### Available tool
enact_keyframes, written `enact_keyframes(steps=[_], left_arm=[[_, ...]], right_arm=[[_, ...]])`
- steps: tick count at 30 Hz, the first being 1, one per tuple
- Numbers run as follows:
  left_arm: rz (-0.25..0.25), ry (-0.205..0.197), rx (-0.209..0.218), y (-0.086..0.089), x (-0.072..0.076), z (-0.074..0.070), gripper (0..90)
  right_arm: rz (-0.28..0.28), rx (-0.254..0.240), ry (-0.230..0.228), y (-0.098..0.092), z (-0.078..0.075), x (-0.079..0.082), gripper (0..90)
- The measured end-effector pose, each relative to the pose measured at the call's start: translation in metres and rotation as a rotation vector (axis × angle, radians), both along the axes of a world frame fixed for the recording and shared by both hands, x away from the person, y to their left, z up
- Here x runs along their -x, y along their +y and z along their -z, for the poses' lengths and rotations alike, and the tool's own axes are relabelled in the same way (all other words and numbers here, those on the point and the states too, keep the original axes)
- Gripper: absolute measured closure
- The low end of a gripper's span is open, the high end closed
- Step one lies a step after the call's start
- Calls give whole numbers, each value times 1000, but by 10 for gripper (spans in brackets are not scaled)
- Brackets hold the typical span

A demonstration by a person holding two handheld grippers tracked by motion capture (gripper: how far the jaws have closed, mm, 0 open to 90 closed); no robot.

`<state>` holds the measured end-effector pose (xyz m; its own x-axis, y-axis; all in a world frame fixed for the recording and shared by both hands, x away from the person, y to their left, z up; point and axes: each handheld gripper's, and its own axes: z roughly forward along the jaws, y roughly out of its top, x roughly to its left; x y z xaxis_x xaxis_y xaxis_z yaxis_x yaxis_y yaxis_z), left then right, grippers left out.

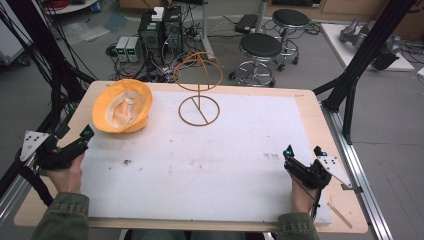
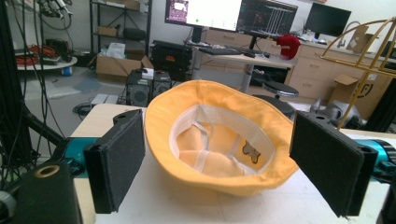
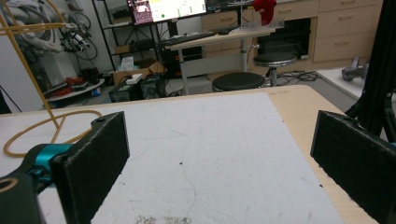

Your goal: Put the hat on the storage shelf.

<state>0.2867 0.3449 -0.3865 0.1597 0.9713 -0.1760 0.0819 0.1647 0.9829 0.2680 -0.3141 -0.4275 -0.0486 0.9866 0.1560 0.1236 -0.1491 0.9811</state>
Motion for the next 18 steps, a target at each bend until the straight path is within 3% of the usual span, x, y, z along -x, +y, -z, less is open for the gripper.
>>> enact_keyframes(steps=[4, 11, 13, 18], left_arm=[[-2, 28, -28, 0, -15, -8, 188], [5, 67, -35, -1, -34, -10, 193], [8, 86, -70, -3, -42, -14, 195], [5, 110, -108, -3, -56, -16, 200]], right_arm=[[1, -1, -1, 0, 0, 0, 33], [-5, 8, -1, 3, 0, 0, 33], [-4, 15, -4, 2, 0, 0, 33], [-6, 12, -4, 3, 0, 0, 33]])
